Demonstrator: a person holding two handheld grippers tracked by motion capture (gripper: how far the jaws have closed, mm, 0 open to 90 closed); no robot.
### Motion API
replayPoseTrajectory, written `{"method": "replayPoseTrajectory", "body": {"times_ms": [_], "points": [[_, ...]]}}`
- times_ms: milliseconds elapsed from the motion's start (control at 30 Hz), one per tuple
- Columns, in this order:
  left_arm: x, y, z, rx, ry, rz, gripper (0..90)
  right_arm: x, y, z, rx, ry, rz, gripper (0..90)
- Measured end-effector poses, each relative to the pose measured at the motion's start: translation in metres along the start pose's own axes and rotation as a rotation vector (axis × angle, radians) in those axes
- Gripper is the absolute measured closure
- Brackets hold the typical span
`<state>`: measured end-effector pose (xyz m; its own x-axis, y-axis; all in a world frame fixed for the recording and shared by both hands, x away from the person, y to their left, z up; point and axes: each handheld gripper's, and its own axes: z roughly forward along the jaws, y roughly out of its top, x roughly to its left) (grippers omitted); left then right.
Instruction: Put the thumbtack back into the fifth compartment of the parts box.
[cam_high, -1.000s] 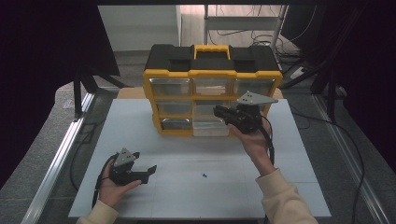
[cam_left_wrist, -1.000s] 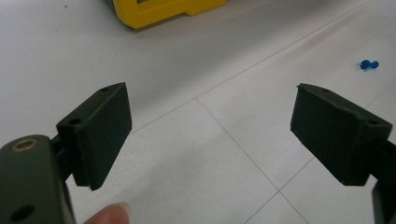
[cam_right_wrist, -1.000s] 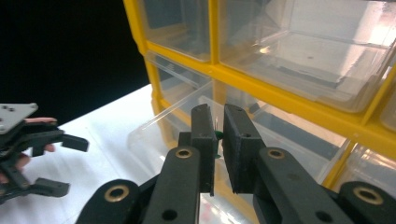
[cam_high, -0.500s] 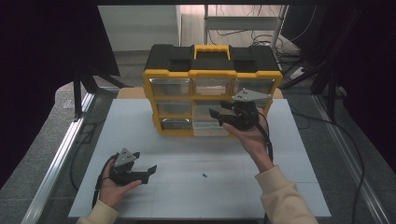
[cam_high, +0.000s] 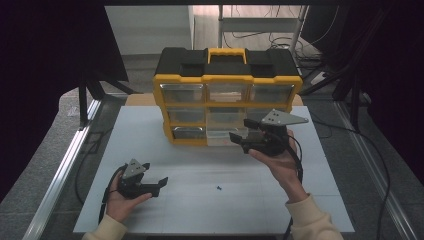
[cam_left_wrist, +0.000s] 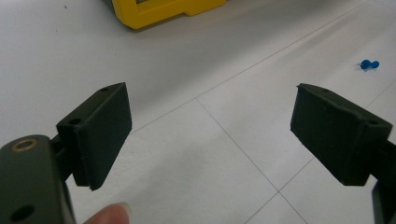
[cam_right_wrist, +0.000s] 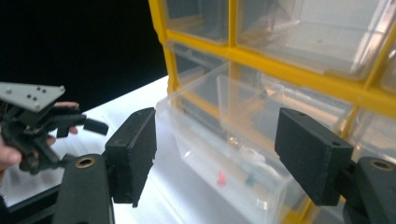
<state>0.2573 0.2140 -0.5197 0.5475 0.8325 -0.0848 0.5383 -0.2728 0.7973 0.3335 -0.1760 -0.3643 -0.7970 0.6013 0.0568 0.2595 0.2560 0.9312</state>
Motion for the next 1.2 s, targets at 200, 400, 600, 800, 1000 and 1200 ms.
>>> {"method": "replayPoseTrajectory", "body": {"times_ms": [200, 400, 600, 800, 1000, 1200], "points": [[0.0, 0.0, 0.0, 0.0, 0.0, 0.0, 13.0, 0.005, -0.019, -0.011, 0.023, -0.009, 0.008, 29.9], [-0.001, 0.0, 0.0, -0.002, 0.001, -0.003, 13.0, 0.009, -0.04, -0.015, 0.061, -0.006, 0.012, 30.0], [-0.001, 0.0, 0.0, -0.004, 0.0, -0.002, 13.0, 0.009, -0.062, -0.011, 0.116, -0.007, 0.032, 30.2], [-0.001, 0.0, -0.001, -0.002, 0.0, 0.002, 13.0, 0.013, -0.083, 0.0, 0.19, 0.01, 0.038, 30.3], [-0.001, 0.0, 0.0, -0.001, 0.0, 0.004, 13.0, 0.01, -0.096, 0.01, 0.243, 0.005, 0.055, 30.2], [-0.002, 0.0, 0.0, -0.003, 0.0, 0.004, 13.0, 0.011, -0.11, 0.025, 0.306, 0.026, 0.057, 30.1]]}}
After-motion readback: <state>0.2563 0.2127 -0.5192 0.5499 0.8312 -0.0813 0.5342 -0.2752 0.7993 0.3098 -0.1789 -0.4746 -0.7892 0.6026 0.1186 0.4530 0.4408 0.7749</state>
